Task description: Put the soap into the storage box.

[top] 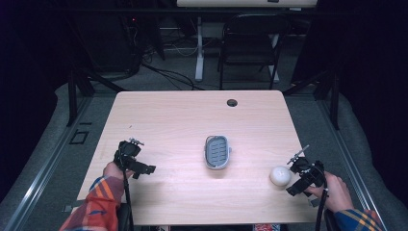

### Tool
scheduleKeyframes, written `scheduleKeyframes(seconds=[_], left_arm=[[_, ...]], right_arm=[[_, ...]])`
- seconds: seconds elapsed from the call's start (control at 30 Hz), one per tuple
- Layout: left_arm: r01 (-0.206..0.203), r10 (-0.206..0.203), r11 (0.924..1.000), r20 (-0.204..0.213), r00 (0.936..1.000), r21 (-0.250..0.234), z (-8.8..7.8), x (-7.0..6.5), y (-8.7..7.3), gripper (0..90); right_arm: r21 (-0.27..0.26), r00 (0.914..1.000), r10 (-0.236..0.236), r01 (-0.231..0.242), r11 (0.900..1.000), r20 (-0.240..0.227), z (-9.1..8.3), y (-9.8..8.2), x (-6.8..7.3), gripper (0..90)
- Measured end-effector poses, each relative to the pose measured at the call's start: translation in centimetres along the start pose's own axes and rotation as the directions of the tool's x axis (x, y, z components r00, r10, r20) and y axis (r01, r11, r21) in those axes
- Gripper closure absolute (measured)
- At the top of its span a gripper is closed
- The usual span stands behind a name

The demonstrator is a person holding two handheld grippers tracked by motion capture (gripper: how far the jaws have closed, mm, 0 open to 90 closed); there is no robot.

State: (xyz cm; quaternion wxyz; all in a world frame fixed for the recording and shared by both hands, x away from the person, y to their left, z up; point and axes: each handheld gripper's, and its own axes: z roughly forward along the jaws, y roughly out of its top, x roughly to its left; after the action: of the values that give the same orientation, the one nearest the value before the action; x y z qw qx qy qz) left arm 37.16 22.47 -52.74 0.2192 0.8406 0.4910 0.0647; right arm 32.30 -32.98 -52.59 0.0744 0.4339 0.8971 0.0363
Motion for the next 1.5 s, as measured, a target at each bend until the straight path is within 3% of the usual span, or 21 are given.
scheduleKeyframes(seconds=[0.17, 0.2, 0.23, 0.3, 0.33, 0.37, 0.4, 0.43, 0.47, 0.5, 0.53, 0.57, 0.77, 0.93, 1.07, 1.1, 1.13, 1.23, 1.27, 1.37, 1.5], left_arm=[[0.001, -0.001, 1.0000, 0.001, 1.0000, 0.003, 0.0, 0.0, -0.1, 0.1], [0.001, -0.001, 1.0000, 0.002, 1.0000, 0.002, 0.0, 0.0, -0.1, 0.1], [0.004, -0.004, 1.0000, 0.000, 1.0000, 0.000, 0.0, 0.0, -0.2, 0.1], [0.008, -0.008, 1.0000, 0.000, 1.0000, -0.001, -0.1, 0.2, -0.3, 0.1], [0.010, -0.010, 0.9999, -0.001, 0.9999, -0.002, -0.1, 0.2, -0.3, 0.1], [0.009, -0.009, 1.0000, 0.000, 1.0000, -0.001, -0.1, 0.2, -0.3, 0.1], [0.004, -0.004, 1.0000, 0.000, 1.0000, 0.006, 0.0, 0.1, -0.2, 0.1], [0.002, -0.002, 1.0000, 0.002, 1.0000, 0.008, 0.0, 0.2, -0.2, 0.1], [0.003, -0.003, 1.0000, 0.002, 1.0000, 0.008, 0.0, 0.2, -0.2, 0.1], [0.004, -0.004, 1.0000, 0.001, 1.0000, 0.006, 0.0, 0.2, -0.2, 0.1], [0.007, -0.007, 1.0000, 0.002, 1.0000, 0.005, 0.0, 0.2, -0.2, 0.1], [0.007, -0.007, 1.0000, 0.002, 1.0000, 0.006, -0.1, 0.2, -0.3, 0.1], [0.010, -0.010, 0.9999, 0.004, 0.9999, 0.006, -0.1, 0.2, -0.3, 0.1], [0.008, -0.008, 0.9999, 0.000, 1.0000, 0.007, 0.0, 0.1, -0.3, 0.1], [0.007, -0.007, 0.9999, 0.001, 1.0000, 0.008, 0.0, 0.2, -0.2, 0.1], [0.008, -0.008, 0.9999, 0.002, 1.0000, 0.009, 0.0, 0.2, -0.2, 0.1], [0.008, -0.008, 0.9999, 0.003, 1.0000, 0.009, 0.0, 0.2, -0.2, 0.1], [0.009, -0.009, 0.9999, 0.002, 1.0000, 0.010, 0.0, 0.2, -0.2, 0.1], [0.006, -0.006, 0.9999, 0.001, 1.0000, 0.008, 0.0, 0.2, -0.2, 0.1], [0.005, -0.005, 1.0000, 0.003, 1.0000, 0.008, 0.0, 0.2, -0.2, 0.1], [0.006, -0.006, 1.0000, 0.004, 1.0000, 0.007, 0.0, 0.2, -0.2, 0.1]], right_arm=[[-0.030, 0.9998, 0.021, -0.022, 0.999, -0.005, 0.2, -0.1, 0.2, 0.0], [0.035, 0.9992, -0.040, 0.040, 0.999, 0.004, -0.3, 0.3, -0.1, 0.0], [0.035, 0.9992, -0.040, 0.040, 0.999, 0.004, -0.3, 0.3, -0.1, 0.0], [-0.069, 0.9993, 0.032, -0.033, 0.997, -0.016, 0.5, 0.2, 0.4, 0.0], [-0.069, 0.9993, 0.032, -0.033, 0.997, -0.016, 0.5, 0.2, 0.4, 0.0], [0.001, 0.9999, -0.015, 0.015, 1.000, -0.003, 0.1, 0.5, 0.1, 0.0], [-0.037, 0.9999, 0.013, -0.013, 0.999, -0.009, 0.4, 0.5, 0.3, 0.0], [0.015, 0.9994, -0.034, 0.034, 0.999, 0.002, -0.1, 1.0, 0.0, 0.0], [-0.123, 0.9971, 0.071, -0.074, 0.990, -0.028, 0.8, 0.8, 0.7, 0.0], [-0.125, 0.9973, 0.067, -0.070, 0.990, -0.031, 0.7, 0.9, 0.6, 0.0], [-0.059, 0.9997, 0.012, -0.013, 0.998, -0.021, 0.1, 1.3, 0.3, 0.0], [-0.045, 0.9996, -0.002, 0.000, 0.999, -0.029, 0.0, 1.4, 0.2, 0.0], [-0.073, 0.9981, -0.040, 0.037, 0.997, -0.047, -0.5, 1.9, 0.6, 0.0], [-0.063, 0.9970, -0.049, 0.046, 0.997, -0.059, 0.0, 2.6, 1.0, 0.0], [-0.006, 0.9948, -0.061, 0.061, 0.998, -0.081, 0.2, 3.4, 0.7, 0.0], [-0.055, 0.9950, -0.023, 0.018, 0.998, -0.097, 0.7, 3.3, 1.0, 0.0], [-0.009, 0.9940, -0.059, 0.058, 0.998, -0.092, 0.5, 3.6, 0.8, 0.0], [0.011, 0.9931, -0.076, 0.077, 0.997, -0.090, 0.5, 4.1, 0.9, 0.0], [-0.015, 0.9944, -0.055, 0.054, 0.998, -0.090, 0.8, 4.1, 1.1, 0.0], [0.029, 0.9925, -0.081, 0.084, 0.996, -0.091, 0.9, 4.7, 1.0, 0.0], [0.026, 0.9922, -0.083, 0.086, 0.996, -0.093, 1.2, 5.1, 1.0, 0.0]])
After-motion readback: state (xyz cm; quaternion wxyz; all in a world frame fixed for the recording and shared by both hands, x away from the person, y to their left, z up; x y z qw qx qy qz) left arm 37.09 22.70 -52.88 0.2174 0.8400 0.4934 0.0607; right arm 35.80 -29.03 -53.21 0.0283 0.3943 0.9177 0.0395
